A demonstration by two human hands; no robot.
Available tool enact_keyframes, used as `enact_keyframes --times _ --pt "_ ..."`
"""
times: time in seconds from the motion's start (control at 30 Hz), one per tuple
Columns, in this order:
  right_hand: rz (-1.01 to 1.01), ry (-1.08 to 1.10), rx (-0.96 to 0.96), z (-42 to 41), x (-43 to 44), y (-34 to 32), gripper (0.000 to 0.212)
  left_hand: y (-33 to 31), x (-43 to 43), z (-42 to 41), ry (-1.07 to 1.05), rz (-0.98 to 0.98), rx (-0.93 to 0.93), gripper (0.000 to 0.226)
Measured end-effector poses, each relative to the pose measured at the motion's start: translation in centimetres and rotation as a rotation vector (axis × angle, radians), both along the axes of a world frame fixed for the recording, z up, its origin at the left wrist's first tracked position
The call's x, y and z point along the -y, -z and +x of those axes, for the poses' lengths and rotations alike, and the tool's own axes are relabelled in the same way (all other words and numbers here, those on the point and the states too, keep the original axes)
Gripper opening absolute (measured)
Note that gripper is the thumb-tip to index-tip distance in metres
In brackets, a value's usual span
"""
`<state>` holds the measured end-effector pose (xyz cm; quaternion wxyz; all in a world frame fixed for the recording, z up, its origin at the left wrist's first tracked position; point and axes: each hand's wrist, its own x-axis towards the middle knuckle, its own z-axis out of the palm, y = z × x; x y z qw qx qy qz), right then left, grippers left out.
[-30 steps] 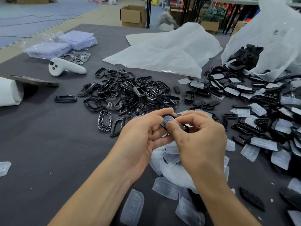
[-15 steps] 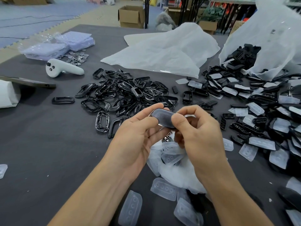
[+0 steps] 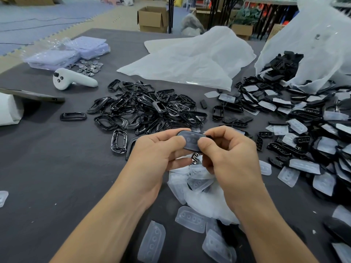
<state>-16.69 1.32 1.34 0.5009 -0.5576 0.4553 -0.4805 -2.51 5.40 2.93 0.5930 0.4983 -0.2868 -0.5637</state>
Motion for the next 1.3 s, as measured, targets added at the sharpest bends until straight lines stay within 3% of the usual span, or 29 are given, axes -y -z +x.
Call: enact_keyframes --times 0.07,0.23,0.43,0.63,0.77,0.87,1.07,1.2,1.3 --pt "0.021 -0.025 0.055 -0.1 -0.1 -0.1 0.015 0.0 0.0 0.0 -0.003 0.009 -0.03 0.027" --pt "0.015 -0.051 0.082 0.0 -0.3 -0.5 0.018 0.2 0.0 0.1 -0.006 0.027 -0.042 0.024" --pt "0.005 -0.036 0.031 -0.3 -0.2 -0.5 0.028 0.1 0.0 1.2 0.104 0.088 0.107 0.02" --pt "-0.055 -0.031 -0.015 -0.2 -0.3 -0.5 0.03 0.0 -0.1 1.6 0.145 0.099 0.194 0.031" --pt "-0.074 -0.061 0.004 0.1 -0.6 -0.5 0.012 -0.1 -0.2 1.3 0.103 0.084 0.173 0.027" --pt "-0.083 -0.052 -0.029 0.1 -0.5 -0.4 0.02 0.0 -0.1 1.2 0.097 0.079 0.138 0.025" --pt "-0.057 -0.048 -0.008 -0.2 -0.3 -0.5 0.026 0.0 -0.1 1.7 0.192 0.036 0.1 0.042" --pt "-0.056 -0.044 -0.007 -0.2 -0.3 -0.5 0.024 -0.1 -0.2 1.1 0.152 0.031 0.141 0.023" --pt "-0.046 -0.047 -0.007 -0.2 -0.4 -0.5 0.025 0.0 -0.3 0.8 0.095 0.062 0.197 0.023"
